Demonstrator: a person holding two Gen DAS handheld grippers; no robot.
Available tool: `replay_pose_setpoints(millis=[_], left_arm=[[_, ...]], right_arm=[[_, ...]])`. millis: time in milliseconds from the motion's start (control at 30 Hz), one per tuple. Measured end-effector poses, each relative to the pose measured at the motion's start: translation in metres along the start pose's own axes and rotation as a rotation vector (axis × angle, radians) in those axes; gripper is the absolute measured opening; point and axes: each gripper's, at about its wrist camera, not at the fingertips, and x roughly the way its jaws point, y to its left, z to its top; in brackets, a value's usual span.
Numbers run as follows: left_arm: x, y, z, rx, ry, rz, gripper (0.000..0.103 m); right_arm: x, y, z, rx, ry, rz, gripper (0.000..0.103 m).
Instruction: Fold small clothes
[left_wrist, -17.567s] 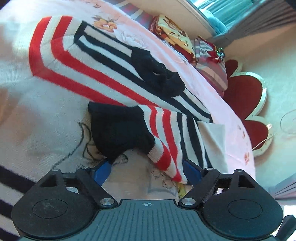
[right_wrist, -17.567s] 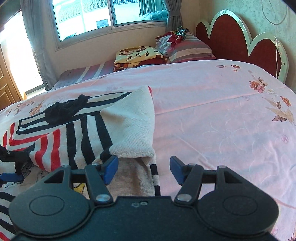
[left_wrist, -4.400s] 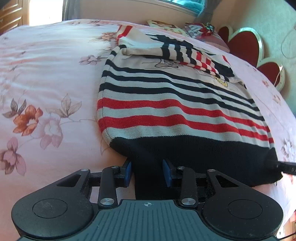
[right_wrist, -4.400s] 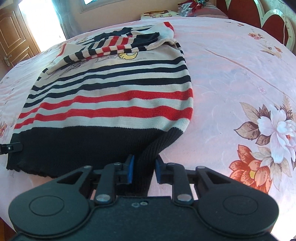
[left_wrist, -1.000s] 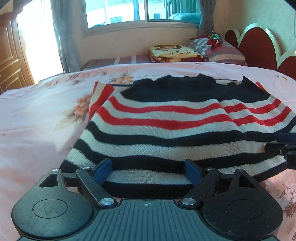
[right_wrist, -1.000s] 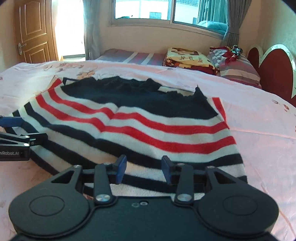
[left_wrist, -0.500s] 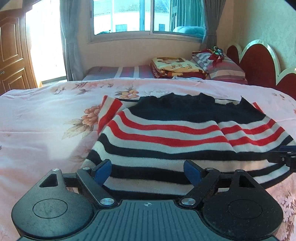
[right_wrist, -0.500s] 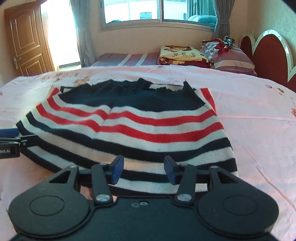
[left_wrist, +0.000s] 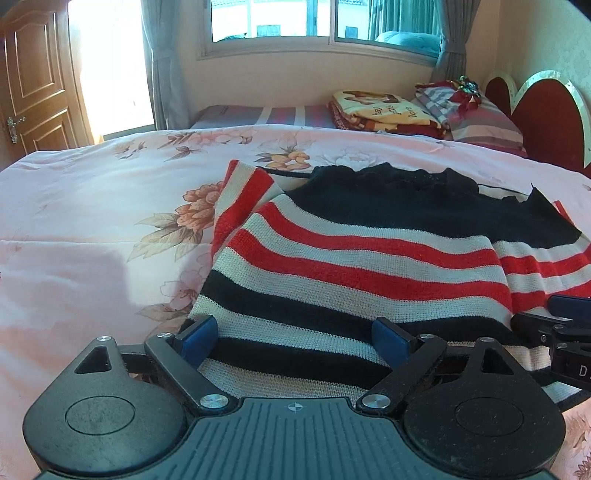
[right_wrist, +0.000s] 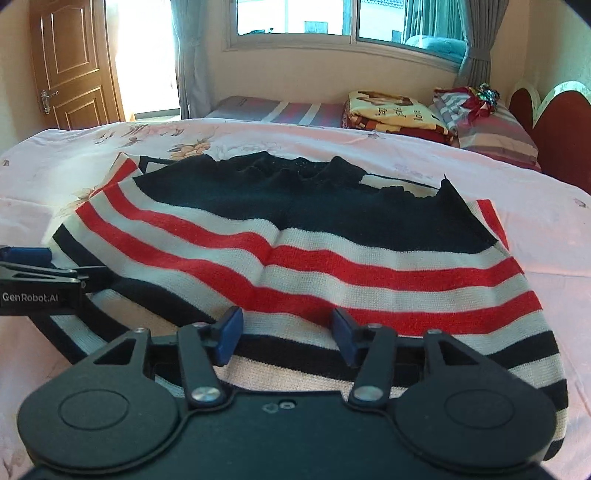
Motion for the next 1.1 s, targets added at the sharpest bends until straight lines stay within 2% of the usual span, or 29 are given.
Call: replay_pose_setpoints(millis=[733,800,867,1100], left_arm=[[-0.002,-0.002,0.004,0.019,-0.01,0.001,0.096],[-0.006,-0.004,0.011,0.019,-0.017,-0.016,0.096],[-0.009,-0.007,0.022,0.014,-0.035,-0.032,0.096],[0.006,-0.03,0.058,0.042,-0.064,-0.061,0.096]], right_arm=[[-0.005,-0.003,-0.003,0.016,-0.017,0.013,0.053],[-0.008,-0.007,0.005,0.027,-0.004,0.026,0.053],[-0.015,-0.016,0.015,0.066,-0.041,0.033,0.055],[0.001,-0.048,0.056,0.057,-0.068,-0.038,0.056]])
